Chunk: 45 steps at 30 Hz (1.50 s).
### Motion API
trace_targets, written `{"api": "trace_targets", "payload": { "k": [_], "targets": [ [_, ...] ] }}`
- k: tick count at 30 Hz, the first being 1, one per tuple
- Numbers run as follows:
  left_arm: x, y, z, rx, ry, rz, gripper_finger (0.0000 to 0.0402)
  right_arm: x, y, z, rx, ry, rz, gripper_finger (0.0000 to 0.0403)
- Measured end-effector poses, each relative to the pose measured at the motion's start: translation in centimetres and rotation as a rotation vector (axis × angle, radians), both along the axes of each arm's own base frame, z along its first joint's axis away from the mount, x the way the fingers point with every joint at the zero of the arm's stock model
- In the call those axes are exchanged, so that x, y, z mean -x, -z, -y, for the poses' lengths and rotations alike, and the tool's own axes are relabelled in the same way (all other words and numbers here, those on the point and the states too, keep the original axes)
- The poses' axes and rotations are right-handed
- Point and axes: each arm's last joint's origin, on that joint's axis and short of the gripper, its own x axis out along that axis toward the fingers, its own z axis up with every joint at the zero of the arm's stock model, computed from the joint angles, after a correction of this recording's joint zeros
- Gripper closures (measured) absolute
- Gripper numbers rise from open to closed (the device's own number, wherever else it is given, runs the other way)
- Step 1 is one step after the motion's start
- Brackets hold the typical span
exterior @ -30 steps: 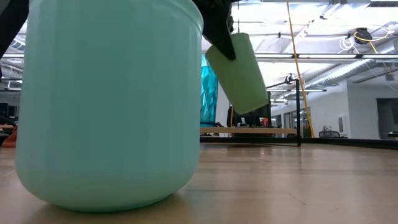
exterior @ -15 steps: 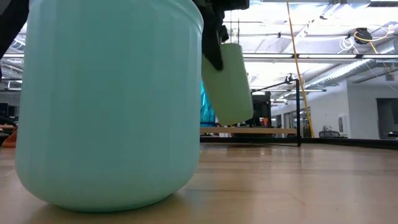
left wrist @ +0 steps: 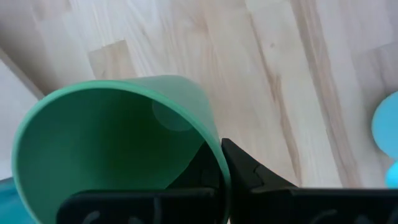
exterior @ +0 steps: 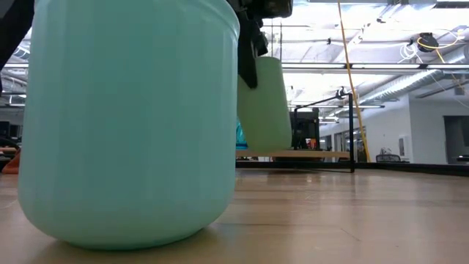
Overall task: Stack small to large cups/mugs on shelf
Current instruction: Put the green cup on the shelf
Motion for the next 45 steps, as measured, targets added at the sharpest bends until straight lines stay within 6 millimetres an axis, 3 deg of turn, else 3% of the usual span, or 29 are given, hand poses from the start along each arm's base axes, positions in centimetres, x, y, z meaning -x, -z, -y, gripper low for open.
{"api": "trace_targets", "payload": {
  "k": [9,32,45],
  "targets": [
    [0.3,1.6,0.1,0.005,-0.002,-0.043,0.0401,0.0,0.0,0.0,0.001,0.000,-0.001,0.0007],
    [0.7,1.7,0.0,-0.002,-0.004,-0.092,0.0401,0.0,0.1,0.0,0.001,-0.001,-0.004,0.0007],
    [1.1,2.9,0.0,-0.011,-0.010,-0.130,0.0400,0.0,0.1,0.0,0.001,-0.001,-0.004,0.0007]
  ]
}}
